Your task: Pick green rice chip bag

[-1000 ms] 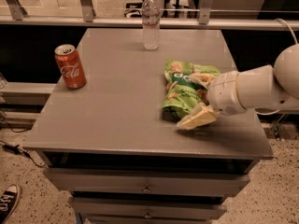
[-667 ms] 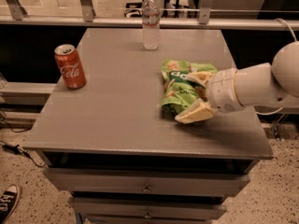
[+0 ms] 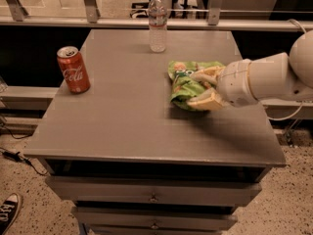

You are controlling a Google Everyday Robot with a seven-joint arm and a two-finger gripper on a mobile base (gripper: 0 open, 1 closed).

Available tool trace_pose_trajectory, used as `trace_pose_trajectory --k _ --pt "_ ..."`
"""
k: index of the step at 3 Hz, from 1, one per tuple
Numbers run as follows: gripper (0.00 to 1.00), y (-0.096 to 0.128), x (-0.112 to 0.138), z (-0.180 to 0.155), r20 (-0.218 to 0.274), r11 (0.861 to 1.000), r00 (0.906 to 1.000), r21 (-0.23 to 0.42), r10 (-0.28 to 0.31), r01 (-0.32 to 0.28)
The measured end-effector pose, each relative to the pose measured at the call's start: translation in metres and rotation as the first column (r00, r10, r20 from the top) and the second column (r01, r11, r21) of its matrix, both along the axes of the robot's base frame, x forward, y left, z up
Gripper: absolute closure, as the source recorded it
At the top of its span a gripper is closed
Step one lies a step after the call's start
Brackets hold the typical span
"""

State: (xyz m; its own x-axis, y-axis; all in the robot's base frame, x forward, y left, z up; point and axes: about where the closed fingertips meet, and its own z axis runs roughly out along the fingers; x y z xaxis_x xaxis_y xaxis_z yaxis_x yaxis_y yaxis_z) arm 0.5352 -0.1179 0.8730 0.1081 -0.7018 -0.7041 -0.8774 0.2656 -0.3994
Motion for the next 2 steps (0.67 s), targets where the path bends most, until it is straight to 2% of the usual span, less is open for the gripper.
trace_pose_trajectory --k 1,2 --pt "1.00 0.003 0.012 0.018 0.042 1.000 0.9987 -0.002 0.028 -0.028" --pt "1.00 0.007 0.025 0.038 0.086 0.998 0.9945 0.004 0.059 -0.060"
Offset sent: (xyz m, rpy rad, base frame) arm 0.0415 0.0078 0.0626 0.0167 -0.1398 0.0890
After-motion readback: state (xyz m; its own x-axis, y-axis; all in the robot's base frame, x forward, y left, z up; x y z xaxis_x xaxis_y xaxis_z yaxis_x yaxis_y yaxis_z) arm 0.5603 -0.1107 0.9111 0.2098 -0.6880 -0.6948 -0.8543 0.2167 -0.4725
